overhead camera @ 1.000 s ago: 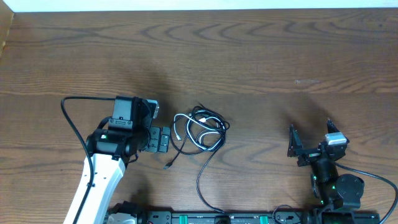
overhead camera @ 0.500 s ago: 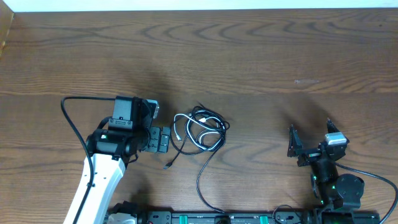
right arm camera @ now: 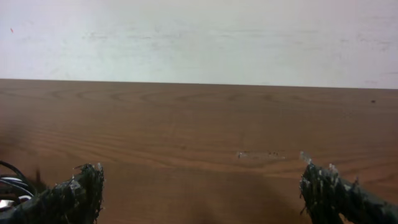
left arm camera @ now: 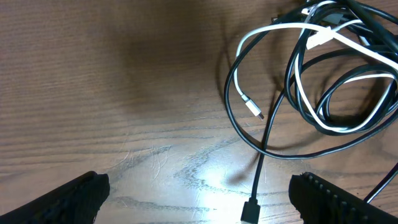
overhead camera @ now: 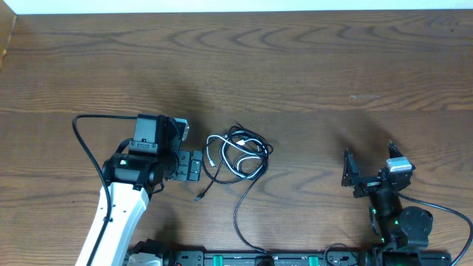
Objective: Untangle cables
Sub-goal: 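Raise the left gripper and position it beside the cable bundle, then reach the left gripper forward and lower it onto the cable bundle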
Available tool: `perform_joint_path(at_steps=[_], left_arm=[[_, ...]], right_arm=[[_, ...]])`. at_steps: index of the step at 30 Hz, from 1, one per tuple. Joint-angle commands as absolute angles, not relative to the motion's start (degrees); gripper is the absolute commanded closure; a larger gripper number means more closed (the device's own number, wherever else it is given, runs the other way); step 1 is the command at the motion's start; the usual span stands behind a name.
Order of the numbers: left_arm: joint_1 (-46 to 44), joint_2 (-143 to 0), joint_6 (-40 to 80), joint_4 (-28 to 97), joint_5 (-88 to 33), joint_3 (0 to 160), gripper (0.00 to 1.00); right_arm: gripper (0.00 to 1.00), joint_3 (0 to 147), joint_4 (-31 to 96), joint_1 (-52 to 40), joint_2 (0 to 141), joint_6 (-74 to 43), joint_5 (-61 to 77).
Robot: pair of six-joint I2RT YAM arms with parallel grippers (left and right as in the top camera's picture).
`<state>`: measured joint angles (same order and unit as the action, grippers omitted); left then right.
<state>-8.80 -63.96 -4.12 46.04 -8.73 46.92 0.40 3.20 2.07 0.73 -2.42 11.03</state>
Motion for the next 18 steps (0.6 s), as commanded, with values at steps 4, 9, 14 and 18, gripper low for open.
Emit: perform_joint_path(at_steps=[4, 9, 14, 18], left_arm=[[-8.93, -63.51, -4.03, 46.09, -9.02, 48.12, 0.05], [-8.93, -63.51, -4.03, 46.09, -9.04, 48.12, 0.08], [-8.93, -63.51, -4.21, 46.04, -9.04, 48.12, 0.08], [-8.93, -63.55, -4.47, 46.02, -9.04, 48.14, 0.08]], right_arm=[[0.01, 0.32, 3.46, 2.26, 0.82, -2.96, 10.87], [0.01, 0.32, 3.46, 2.26, 0.82, -2.94, 10.87], [0.01, 0.32, 3.46, 2.26, 0.82, -2.94, 10.87], [0.01, 0.32, 3.46, 2.26, 0.82, -2.94, 10.87]])
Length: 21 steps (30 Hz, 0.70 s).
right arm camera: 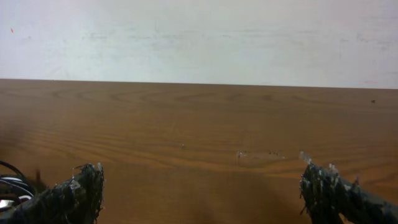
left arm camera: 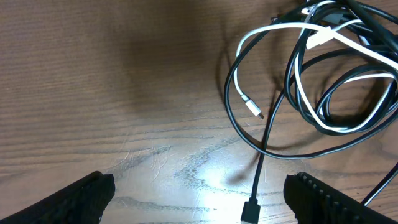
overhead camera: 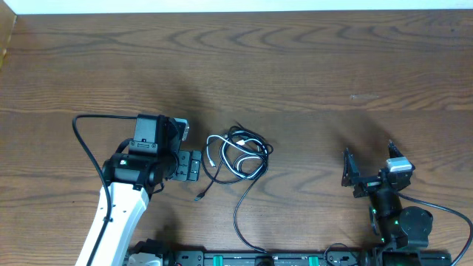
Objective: Untangle cables
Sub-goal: 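Reach the left gripper forward and lower it onto the cable bundle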
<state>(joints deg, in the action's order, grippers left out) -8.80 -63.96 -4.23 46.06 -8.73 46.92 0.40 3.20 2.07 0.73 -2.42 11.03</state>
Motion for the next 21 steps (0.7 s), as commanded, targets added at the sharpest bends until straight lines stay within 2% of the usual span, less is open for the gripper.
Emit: perform_joint_path(at_steps=[1, 8, 10, 13, 21], left_arm=[[-8.93, -63.55, -4.47, 46.0, -9.04, 48.14, 0.08], [-8.99, -63.61, -4.73, 46.04, -9.06, 49.6, 0.07], [-8.99, -63.61, -4.89, 46.04, -9.08, 50.78, 0.03], [-9.17, -64.18, -5.04, 46.48, -9.26, 53.25, 0.02], [-15.44, -73.67, -8.19, 51.81, -8.78, 64.82, 0.02]], right_arm=[[0.01, 0.32, 3.46, 2.26, 0.82, -2.94, 10.87], [0.01, 0.32, 3.46, 2.26, 0.84, -2.94, 10.9], [0.01, 0.32, 3.46, 2.26, 0.86, -2.96, 10.87], [0.01, 0.32, 3.46, 2.26, 0.86, -2.96, 10.87], [0.01, 0.32, 3.46, 2.26, 0.86, -2.96, 10.9]])
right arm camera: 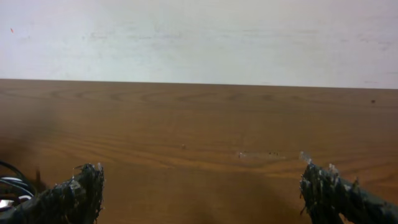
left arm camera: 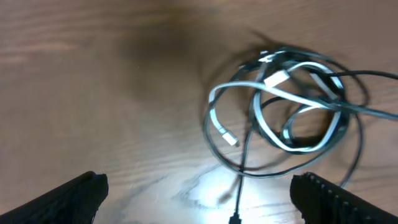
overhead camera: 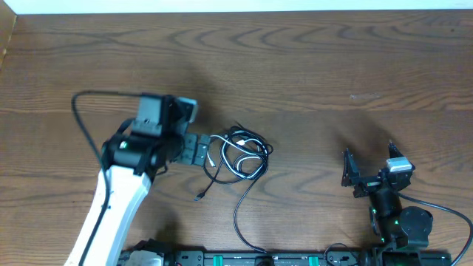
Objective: Untangle cables
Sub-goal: 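Reach the left gripper forward and lower it onto the cable bundle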
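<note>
A tangle of black and white cables (overhead camera: 240, 155) lies mid-table; the left wrist view shows it as a knot (left arm camera: 292, 106) with a white plug end (left arm camera: 227, 135) loose at its left. One black lead (overhead camera: 238, 210) runs from it to the near edge, and a black plug (overhead camera: 199, 196) lies at the front left. My left gripper (overhead camera: 201, 150) hovers just left of the tangle, open and empty, its fingers (left arm camera: 68, 199) wide apart. My right gripper (overhead camera: 368, 168) rests open at the near right, far from the cables.
The brown wooden table (overhead camera: 310, 66) stretches back to a white wall (right arm camera: 199, 37). Black mounting hardware (overhead camera: 251, 258) lines the near edge. A sliver of the cables (right arm camera: 9, 180) shows at the left edge of the right wrist view.
My left arm has moved away from the near edge and slightly right, so the tangle sits more centred and smaller in its wrist view. Cables and right arm are unchanged.
At both earlier moments my left gripper sat open at the front left of the tangle, over the black plug, with the right arm parked. By now the left gripper stands further back, level with the tangle, still open.
</note>
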Available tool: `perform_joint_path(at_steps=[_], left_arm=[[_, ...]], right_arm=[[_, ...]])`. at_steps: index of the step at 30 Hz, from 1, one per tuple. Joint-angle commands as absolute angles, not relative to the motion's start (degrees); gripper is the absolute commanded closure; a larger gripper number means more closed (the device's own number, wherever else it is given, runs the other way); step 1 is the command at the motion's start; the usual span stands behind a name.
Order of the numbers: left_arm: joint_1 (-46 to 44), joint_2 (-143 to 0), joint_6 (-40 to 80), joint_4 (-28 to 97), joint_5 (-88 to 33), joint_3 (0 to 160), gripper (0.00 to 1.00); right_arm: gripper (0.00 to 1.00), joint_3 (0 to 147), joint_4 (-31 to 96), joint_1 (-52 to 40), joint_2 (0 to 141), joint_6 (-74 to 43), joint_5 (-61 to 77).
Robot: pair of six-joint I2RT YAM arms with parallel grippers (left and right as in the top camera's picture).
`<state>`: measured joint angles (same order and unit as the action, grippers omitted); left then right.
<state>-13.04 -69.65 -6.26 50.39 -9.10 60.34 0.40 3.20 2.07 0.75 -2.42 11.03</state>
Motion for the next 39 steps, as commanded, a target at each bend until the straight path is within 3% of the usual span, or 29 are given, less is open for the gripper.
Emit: perform_joint_path(at_steps=[1, 17, 39], left_arm=[[-16.29, -75.13, -8.19, 52.38, -8.19, 66.26, 0.02], [-23.29, -94.24, -7.49, 54.83, -2.98, 80.77, 0.02], [-26.74, -106.52, -7.05, 60.36, -2.79, 80.86, 0.02]], right_arm=[[0.01, 0.32, 3.46, 2.26, 0.86, -2.94, 10.87], [0.01, 0.32, 3.46, 2.26, 0.86, -2.96, 10.87], [0.01, 0.32, 3.46, 2.26, 0.86, -2.94, 10.9]])
